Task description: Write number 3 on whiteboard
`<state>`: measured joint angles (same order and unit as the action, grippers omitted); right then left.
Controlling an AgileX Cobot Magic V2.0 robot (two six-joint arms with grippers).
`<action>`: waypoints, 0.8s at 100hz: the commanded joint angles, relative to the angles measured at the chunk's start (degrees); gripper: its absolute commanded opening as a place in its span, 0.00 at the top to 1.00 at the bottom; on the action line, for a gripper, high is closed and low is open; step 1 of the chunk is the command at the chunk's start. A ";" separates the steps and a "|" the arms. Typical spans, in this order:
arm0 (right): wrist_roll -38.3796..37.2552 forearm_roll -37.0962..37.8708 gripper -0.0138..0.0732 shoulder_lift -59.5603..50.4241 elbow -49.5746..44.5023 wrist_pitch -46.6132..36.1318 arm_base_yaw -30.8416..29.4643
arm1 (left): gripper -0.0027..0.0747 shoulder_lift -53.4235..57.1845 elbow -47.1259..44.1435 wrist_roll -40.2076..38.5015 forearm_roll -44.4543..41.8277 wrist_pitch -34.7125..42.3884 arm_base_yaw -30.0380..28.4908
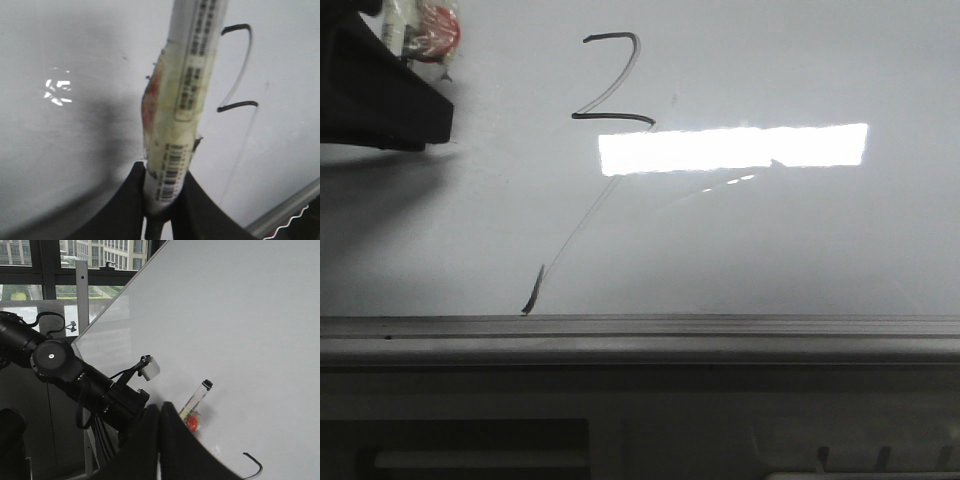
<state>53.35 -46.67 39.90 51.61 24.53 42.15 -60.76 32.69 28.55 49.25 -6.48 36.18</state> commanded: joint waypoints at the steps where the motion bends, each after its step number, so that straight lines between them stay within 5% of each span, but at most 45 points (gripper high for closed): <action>1: -0.30 -2.71 0.91 -0.25 0.51 -3.02 -0.42 | 0.99 -1.47 1.61 -0.62 1.11 4.64 -0.15; 39: -0.30 -6.53 0.91 -0.25 0.14 -1.43 -0.42 | 0.96 -6.29 1.61 -0.62 1.11 7.35 -0.15; 63: -0.30 -6.81 0.91 -0.25 0.14 1.36 -0.42 | 0.54 -6.62 1.61 -0.62 1.11 9.03 -0.15; 80: -0.30 -6.81 0.91 -0.25 0.14 1.36 -0.42 | 0.50 -7.05 1.61 -0.62 1.11 9.27 -0.15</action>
<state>53.15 -51.41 39.90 50.26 28.16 42.15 -66.18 33.84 28.11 50.62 -5.02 36.95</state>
